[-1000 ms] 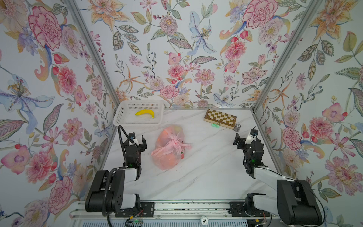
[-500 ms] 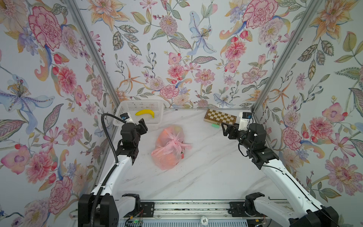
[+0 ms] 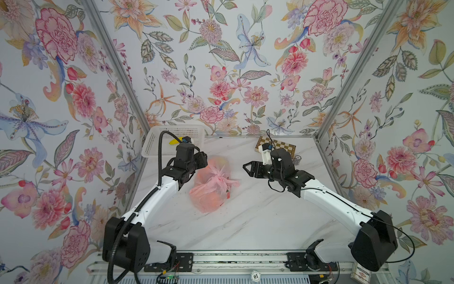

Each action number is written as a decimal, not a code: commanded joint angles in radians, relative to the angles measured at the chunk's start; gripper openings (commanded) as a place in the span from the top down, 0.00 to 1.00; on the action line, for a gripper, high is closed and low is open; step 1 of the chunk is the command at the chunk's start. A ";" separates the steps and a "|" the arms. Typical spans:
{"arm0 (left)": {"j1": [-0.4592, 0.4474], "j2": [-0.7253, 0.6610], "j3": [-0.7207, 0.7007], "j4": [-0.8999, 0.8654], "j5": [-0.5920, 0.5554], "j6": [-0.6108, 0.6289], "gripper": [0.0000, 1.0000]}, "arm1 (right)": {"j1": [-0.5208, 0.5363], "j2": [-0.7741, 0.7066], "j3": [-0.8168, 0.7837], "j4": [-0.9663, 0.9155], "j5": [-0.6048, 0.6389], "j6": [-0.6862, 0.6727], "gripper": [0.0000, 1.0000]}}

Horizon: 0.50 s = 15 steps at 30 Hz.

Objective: Untie the knot of the plastic bag and take out the fruit
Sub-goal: Untie the plastic bag at the center of the table.

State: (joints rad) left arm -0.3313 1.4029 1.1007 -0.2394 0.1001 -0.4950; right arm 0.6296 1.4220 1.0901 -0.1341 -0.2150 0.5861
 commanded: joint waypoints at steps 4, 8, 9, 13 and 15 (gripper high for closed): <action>-0.020 0.114 0.074 -0.083 0.002 0.006 0.46 | 0.051 0.182 0.108 0.066 0.001 0.090 0.35; -0.023 0.179 0.100 -0.086 0.017 0.007 0.45 | 0.073 0.295 0.167 0.108 -0.034 0.120 0.37; -0.023 0.202 0.108 -0.089 0.029 0.010 0.44 | 0.080 0.322 0.186 0.108 -0.043 0.126 0.37; -0.030 0.254 0.135 -0.104 0.070 0.025 0.35 | 0.114 0.393 0.218 0.117 -0.080 0.138 0.37; -0.031 0.275 0.140 -0.108 0.092 0.031 0.33 | 0.130 0.408 0.220 0.128 -0.097 0.145 0.37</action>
State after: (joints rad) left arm -0.3523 1.6535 1.2079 -0.3122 0.1436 -0.4870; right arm 0.7364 1.8149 1.2804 -0.0341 -0.2707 0.7063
